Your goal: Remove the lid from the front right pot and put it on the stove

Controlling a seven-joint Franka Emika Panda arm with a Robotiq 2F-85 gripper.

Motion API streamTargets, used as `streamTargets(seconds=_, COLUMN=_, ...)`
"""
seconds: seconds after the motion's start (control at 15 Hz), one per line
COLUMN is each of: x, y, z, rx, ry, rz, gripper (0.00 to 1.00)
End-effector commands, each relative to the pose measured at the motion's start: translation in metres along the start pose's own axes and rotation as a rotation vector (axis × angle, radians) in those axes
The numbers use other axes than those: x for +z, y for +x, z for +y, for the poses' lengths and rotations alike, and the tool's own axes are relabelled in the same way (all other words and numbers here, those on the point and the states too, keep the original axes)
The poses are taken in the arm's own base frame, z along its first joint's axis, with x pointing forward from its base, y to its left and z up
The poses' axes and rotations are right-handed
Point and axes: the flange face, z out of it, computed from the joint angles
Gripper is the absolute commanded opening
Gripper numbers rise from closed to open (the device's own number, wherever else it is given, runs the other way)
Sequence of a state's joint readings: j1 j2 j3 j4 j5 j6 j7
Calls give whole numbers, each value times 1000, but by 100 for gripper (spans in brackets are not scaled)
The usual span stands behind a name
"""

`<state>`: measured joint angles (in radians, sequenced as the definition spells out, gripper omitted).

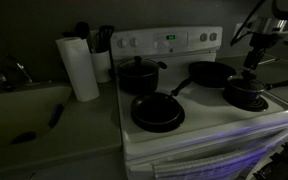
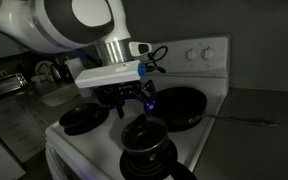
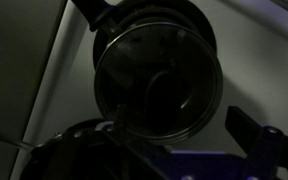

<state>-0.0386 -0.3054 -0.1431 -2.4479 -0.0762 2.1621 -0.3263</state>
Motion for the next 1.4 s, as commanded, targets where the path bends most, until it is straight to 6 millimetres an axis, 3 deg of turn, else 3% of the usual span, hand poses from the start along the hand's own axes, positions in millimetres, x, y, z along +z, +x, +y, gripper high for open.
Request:
streamTargets(seconds=0.0, x=11, y=-6, z=1, rx=5, ry=-22, rz=0, gripper=100)
streamTargets(seconds=0.47, x=30, y=-8, z=3, rx=-4, ry=-26, rz=36, gripper=100)
streamTargets(seconds=0.73, x=24, y=-6, z=3, rx=3, ry=-26, rz=46, gripper=98)
streamTargets(seconds=0.8, x=23, y=-7, z=3, rx=2, ry=-31, rz=46, gripper=74)
streamTargets(seconds=0.93, x=23, y=-8, z=4, rx=1, ry=-33, rz=51, gripper=69)
streamTargets(seconds=1.33, x=27, y=-9, z=4, rx=-6, ry=-40, rz=43, gripper=25)
